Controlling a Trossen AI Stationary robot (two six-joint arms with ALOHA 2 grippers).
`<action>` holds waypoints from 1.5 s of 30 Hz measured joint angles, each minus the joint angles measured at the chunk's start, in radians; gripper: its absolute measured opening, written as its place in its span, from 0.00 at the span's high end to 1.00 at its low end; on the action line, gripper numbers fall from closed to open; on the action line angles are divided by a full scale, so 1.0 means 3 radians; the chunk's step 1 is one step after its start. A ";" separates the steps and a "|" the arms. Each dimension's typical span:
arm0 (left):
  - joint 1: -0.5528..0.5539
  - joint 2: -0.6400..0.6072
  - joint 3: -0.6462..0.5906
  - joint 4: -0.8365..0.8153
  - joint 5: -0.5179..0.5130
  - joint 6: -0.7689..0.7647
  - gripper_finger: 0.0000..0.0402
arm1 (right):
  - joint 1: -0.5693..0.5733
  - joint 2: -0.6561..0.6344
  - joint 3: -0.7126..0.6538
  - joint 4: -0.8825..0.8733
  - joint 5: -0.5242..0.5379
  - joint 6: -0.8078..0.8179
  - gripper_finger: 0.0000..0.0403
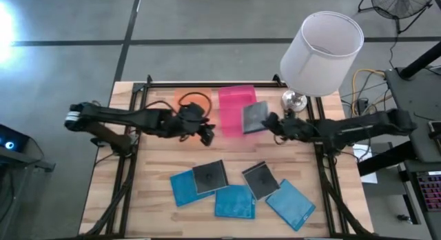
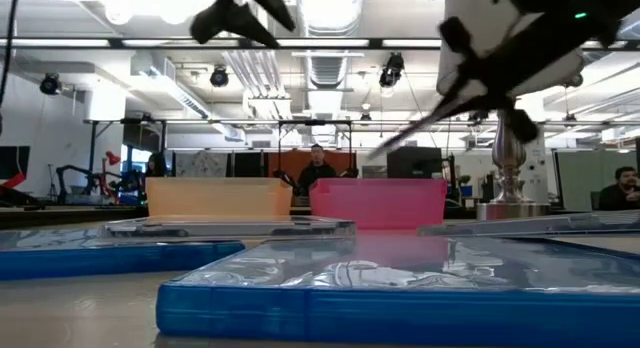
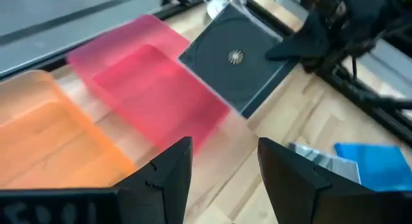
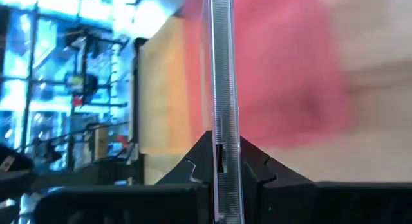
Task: Pick & place jewel cases by type
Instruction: Put the top black CD case into the pink bin, then put the right black CD case into the pink bin
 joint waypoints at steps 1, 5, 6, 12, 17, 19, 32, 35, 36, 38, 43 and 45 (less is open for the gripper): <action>0.0001 -0.0088 -0.0080 0.0031 -0.0010 -0.0049 0.60 | -0.0102 0.0140 0.0047 0.0180 -0.0092 -0.0135 0.95; -0.0021 -0.0381 -0.0385 0.0165 -0.0017 -0.0240 0.60 | -0.0382 0.0600 0.0380 0.0158 -0.0153 -0.0570 0.95; -0.0036 -0.0441 -0.0451 0.0164 -0.0018 -0.0271 0.60 | -0.0448 0.0716 0.0463 0.0130 -0.0249 -0.0643 0.95; -0.0133 -0.0713 -0.0708 0.0229 -0.0047 -0.0314 0.60 | -0.0705 0.1476 0.0978 0.0120 -0.0721 -0.1106 0.95; -0.0225 -0.0856 -0.0847 0.0213 -0.0106 -0.0316 0.60 | -0.0783 0.1987 0.1415 -0.0237 -0.0876 -0.1197 0.94; -0.0258 -0.0887 -0.0885 0.0192 -0.0158 -0.0285 0.60 | -0.0778 0.2109 0.1610 -0.0435 -0.0888 -0.1175 0.92; -0.0331 -0.1282 -0.1252 0.0210 -0.0189 -0.0146 0.60 | -0.0607 0.2352 0.2695 -0.2633 -0.0535 -0.1487 0.46; -0.0344 -0.1391 -0.1349 0.0208 -0.0183 -0.0115 0.60 | -0.0511 0.2183 0.2892 -0.3352 -0.0567 -0.1650 0.39; -0.0349 -0.1425 -0.1383 0.0205 -0.0171 -0.0106 0.60 | -0.0474 0.2127 0.2893 -0.3494 -0.0755 -0.1716 0.37; -0.0361 -0.1473 -0.1453 0.0229 -0.0082 -0.0066 0.60 | -0.0350 0.2005 0.2803 -0.3638 -0.1129 -0.1718 0.36; -0.0370 -0.1462 -0.1665 0.0580 0.0467 0.0036 0.60 | 0.0169 0.1483 0.2095 -0.3530 -0.1814 -0.1037 0.38; -0.0371 -0.1402 -0.1767 0.0886 0.0706 0.0052 0.60 | 0.0446 0.1253 0.1763 -0.3291 -0.1872 -0.0573 0.39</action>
